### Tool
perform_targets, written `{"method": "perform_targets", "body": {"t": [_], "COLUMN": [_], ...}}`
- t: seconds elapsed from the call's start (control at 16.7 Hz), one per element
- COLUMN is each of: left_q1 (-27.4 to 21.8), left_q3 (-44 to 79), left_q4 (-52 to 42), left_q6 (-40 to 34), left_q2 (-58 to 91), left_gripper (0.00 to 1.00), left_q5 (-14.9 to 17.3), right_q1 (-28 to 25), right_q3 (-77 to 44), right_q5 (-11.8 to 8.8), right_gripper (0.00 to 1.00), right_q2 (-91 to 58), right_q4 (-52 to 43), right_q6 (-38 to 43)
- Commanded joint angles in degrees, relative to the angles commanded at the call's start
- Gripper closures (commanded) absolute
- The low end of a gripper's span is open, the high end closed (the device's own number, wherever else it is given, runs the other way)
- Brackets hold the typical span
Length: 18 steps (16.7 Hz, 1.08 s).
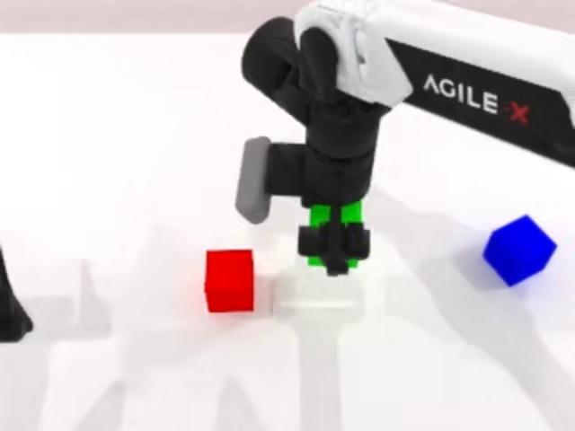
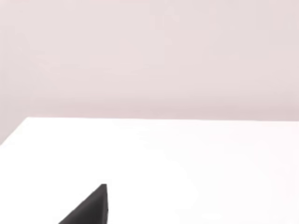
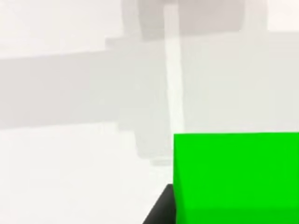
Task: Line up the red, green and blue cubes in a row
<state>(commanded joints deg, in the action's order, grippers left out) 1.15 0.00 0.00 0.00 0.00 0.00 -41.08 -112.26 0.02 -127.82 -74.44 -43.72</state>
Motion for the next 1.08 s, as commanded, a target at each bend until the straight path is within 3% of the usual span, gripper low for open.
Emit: {"method": "perform_targets", "body": {"t": [0.42, 0.84, 1.08], "left_q1": [0.0, 0.0, 0.0], "left_q3": [0.0, 0.0, 0.0], "left_q4": [0.0, 0.0, 0.0], "left_q6": [0.0, 0.0, 0.0], "left_q2": [0.0, 0.0, 0.0], "left_gripper": [0.0, 0.0, 0.0], "left_q5": [0.0, 0.0, 0.0], "right_q1": [-1.81, -1.97, -2.09], "right_q3": [0.08, 10.17, 11.75], "right_q5": [-0.03, -0.01, 0.01], "right_gripper": [1.0, 1.0, 1.0], "right_q2": [-0.02, -1.78, -2.19], "right_q4": [-0.05, 12.37, 14.1], "right_q6": [-1.5, -1.49, -1.58]}}
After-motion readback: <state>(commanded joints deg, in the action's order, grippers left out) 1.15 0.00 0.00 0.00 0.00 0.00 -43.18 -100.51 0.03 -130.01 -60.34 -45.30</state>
